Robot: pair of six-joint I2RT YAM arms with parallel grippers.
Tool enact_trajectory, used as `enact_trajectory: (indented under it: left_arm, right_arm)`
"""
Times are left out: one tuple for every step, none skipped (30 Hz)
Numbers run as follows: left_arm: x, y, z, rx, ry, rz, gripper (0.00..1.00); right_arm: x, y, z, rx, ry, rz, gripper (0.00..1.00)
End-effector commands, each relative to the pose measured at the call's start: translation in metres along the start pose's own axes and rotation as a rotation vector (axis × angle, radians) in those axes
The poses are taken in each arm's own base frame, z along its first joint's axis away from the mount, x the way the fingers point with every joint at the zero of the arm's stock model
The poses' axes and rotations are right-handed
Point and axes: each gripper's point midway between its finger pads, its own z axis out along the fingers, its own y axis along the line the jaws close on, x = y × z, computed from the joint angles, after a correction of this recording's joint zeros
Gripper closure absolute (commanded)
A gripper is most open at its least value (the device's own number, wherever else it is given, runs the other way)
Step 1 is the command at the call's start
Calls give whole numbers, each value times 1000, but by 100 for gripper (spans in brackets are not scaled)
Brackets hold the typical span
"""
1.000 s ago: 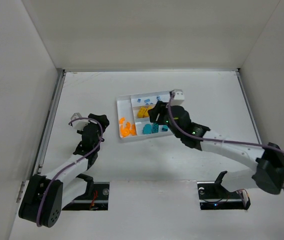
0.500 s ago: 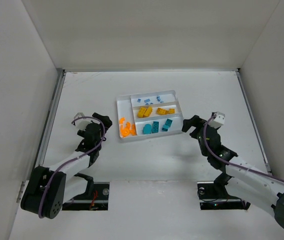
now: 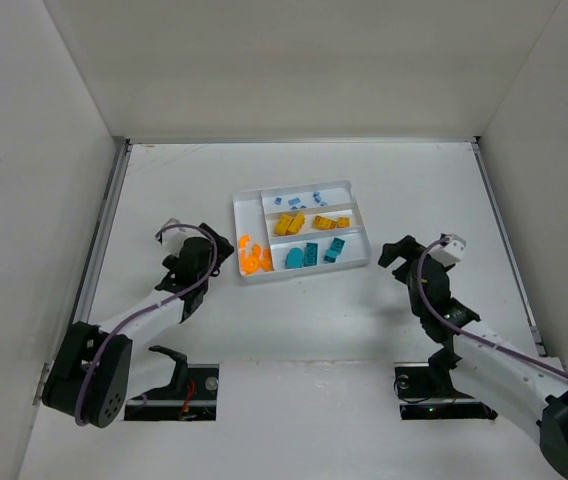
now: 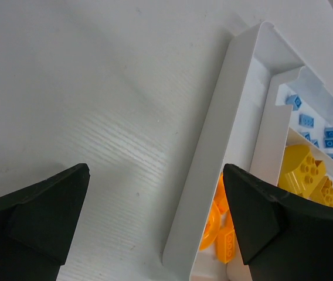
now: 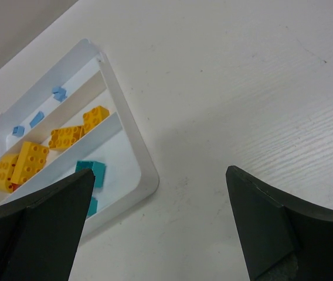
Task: Sort the legos into containers by color
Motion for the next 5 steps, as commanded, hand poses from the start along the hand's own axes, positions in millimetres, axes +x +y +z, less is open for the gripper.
enact_trajectory:
  left_arm:
    - [5, -1, -6, 3, 30, 18, 0]
    - [6, -2, -7, 11, 37, 26, 0]
    - [6, -3, -9, 17, 40, 33, 0]
    - [5, -2, -10, 17, 36, 44, 0]
    - [6, -1, -11, 22, 33, 56, 0]
  right_arm:
    - [-5, 7, 3, -17, -18, 24, 0]
    - [-3, 6, 4, -10, -15, 20, 0]
    - [-2, 3, 6, 0, -12, 17, 0]
    - [-1, 3, 7, 3, -9, 14, 0]
    - [-1, 2, 7, 8, -6, 11, 0]
